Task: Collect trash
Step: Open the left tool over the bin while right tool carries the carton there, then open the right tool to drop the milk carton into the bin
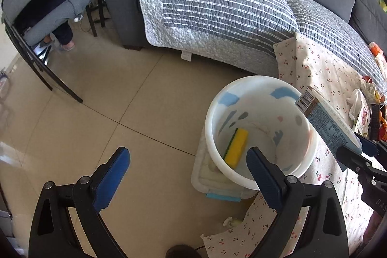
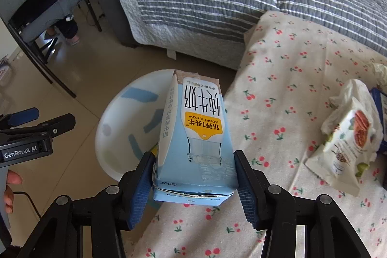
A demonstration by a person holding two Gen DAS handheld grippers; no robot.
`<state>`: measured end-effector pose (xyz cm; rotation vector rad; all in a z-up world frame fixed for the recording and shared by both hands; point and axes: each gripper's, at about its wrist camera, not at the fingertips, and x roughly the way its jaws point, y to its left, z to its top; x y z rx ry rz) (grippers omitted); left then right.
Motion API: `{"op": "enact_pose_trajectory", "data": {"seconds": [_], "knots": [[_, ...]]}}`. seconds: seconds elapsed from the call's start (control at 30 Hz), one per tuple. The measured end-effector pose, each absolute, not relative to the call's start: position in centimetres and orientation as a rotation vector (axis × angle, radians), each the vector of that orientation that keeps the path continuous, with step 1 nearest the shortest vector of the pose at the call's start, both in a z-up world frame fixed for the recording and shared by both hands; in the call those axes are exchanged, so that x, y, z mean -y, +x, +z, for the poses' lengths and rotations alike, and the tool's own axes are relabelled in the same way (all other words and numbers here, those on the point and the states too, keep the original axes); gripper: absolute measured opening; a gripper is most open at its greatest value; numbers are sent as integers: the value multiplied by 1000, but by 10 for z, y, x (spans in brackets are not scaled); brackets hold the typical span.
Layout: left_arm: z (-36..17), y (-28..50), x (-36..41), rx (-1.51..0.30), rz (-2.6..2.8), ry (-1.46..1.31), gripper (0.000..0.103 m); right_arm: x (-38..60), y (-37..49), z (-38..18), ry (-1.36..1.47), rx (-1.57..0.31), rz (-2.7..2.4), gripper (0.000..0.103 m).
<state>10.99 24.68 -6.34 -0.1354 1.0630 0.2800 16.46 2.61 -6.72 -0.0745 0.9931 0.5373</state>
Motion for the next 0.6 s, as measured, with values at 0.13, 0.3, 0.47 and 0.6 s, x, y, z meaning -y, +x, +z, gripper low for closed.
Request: {"op": "enact_pose_trajectory", "data": {"seconds": [0.13, 0.3, 0.47, 0.6], "knots": [[-63, 106, -252, -1067, 285, -130, 99, -43, 168, -75, -85, -1006, 549, 57], [-63, 103, -254, -1069, 283, -136, 99, -53, 172, -76, -98, -997, 558, 57], [-61, 102, -252, -1069, 282, -140, 99, -55, 174, -73, -75, -988, 590, 60], [-62, 102, -250, -1070, 278, -144, 99, -47, 172, -67, -23, -977, 600, 97]]}}
